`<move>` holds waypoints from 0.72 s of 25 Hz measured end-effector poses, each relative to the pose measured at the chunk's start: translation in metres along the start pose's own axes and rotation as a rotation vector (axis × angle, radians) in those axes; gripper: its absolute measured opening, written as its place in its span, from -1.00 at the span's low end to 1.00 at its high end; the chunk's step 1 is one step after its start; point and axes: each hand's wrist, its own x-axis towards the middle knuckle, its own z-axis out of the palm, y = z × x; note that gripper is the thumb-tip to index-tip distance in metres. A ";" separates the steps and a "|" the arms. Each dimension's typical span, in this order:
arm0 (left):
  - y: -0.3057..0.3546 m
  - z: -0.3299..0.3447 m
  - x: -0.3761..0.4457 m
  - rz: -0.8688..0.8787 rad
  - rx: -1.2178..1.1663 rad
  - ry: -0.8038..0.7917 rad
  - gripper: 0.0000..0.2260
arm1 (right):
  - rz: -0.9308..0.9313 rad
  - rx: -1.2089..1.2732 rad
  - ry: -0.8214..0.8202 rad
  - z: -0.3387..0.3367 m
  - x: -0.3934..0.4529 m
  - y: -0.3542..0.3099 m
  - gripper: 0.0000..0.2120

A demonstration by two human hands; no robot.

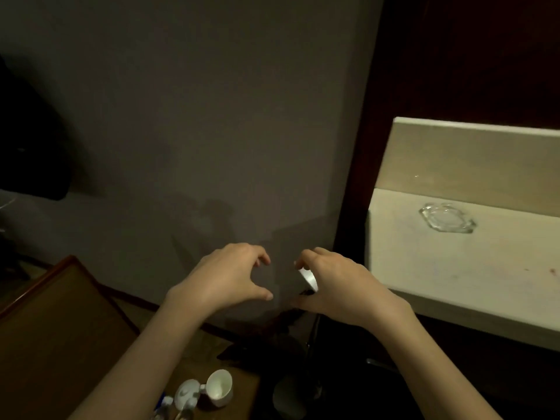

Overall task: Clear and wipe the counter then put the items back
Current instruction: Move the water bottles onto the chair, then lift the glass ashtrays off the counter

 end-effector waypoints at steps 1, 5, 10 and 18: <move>0.019 0.001 0.009 0.002 0.000 0.007 -0.48 | 0.002 -0.009 0.003 -0.011 -0.007 0.017 -0.48; 0.095 0.014 0.044 0.043 -0.016 0.028 -0.51 | 0.033 -0.055 0.044 -0.045 -0.038 0.088 -0.52; 0.172 0.026 0.088 0.145 -0.040 -0.027 -0.51 | 0.176 -0.059 0.041 -0.072 -0.071 0.161 -0.49; 0.249 0.041 0.170 0.278 -0.047 -0.103 -0.56 | 0.426 -0.072 0.063 -0.096 -0.109 0.252 -0.52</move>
